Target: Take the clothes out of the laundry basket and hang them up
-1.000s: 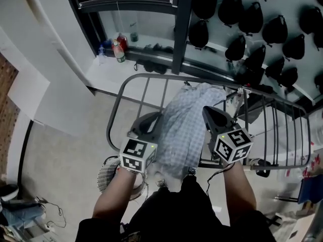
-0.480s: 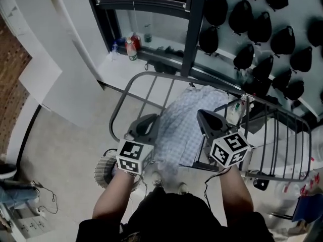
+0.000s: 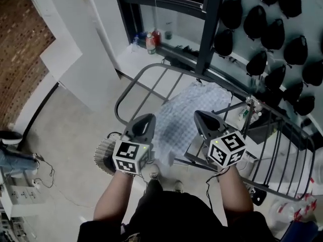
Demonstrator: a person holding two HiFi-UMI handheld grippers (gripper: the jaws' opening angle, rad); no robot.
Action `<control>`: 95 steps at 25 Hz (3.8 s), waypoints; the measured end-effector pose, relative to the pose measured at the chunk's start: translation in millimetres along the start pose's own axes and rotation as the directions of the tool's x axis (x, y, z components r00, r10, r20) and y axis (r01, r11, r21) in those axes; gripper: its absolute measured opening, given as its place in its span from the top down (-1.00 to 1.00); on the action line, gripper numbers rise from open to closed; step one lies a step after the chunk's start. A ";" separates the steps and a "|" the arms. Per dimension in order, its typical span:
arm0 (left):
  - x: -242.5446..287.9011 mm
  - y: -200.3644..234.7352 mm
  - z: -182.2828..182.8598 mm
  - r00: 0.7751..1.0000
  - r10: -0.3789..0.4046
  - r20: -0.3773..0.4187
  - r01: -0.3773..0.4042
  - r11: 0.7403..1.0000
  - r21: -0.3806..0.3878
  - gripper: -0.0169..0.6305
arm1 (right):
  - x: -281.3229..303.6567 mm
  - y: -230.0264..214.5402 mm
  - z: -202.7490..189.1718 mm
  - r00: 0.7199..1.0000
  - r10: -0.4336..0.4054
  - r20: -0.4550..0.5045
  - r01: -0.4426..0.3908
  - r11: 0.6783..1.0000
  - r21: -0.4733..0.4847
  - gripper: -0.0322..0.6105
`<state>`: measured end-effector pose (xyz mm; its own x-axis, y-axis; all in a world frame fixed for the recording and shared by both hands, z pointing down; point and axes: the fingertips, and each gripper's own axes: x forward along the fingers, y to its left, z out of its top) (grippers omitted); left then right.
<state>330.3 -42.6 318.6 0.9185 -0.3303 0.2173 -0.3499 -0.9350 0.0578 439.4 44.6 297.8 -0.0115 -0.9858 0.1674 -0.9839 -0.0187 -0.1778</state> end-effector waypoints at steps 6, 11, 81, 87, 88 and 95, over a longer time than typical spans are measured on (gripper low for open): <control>-53.5 1.3 -7.7 0.988 0.152 0.022 -0.152 0.988 -0.006 0.91 | -2.9 36.1 -6.4 0.990 0.141 -0.014 -0.141 0.990 -0.005 0.88; -111.8 18.0 -23.2 0.962 0.273 0.005 -0.273 0.961 -0.036 0.91 | 7.3 85.2 -15.1 0.967 0.251 -0.045 -0.251 0.968 -0.007 0.88; -361.3 297.1 -179.5 0.806 0.565 -0.177 -0.592 0.768 -0.244 0.62 | 263.1 446.2 -150.1 0.739 0.612 -0.280 -0.619 0.782 0.076 0.60; -326.8 315.9 -201.4 0.789 0.569 -0.231 -0.613 0.752 -0.243 0.44 | 299.8 424.0 -176.6 0.706 0.633 -0.318 -0.631 0.766 0.122 0.35; -321.9 317.9 -205.5 0.787 0.568 -0.240 -0.615 0.749 -0.245 0.43 | 305.1 419.8 -182.6 0.701 0.636 -0.323 -0.629 0.765 0.140 0.32; -296.5 331.7 -242.1 0.774 0.557 -0.301 -0.628 0.735 -0.257 0.42 | 335.2 394.0 -235.0 0.689 0.621 -0.374 -0.593 0.779 0.202 0.26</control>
<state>-102.7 -223.6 509.2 0.4612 -0.7373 0.4936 -0.8811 -0.4464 0.1564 6.0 -254.1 511.8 -0.6859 -0.6283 0.3670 -0.7237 0.5365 -0.4340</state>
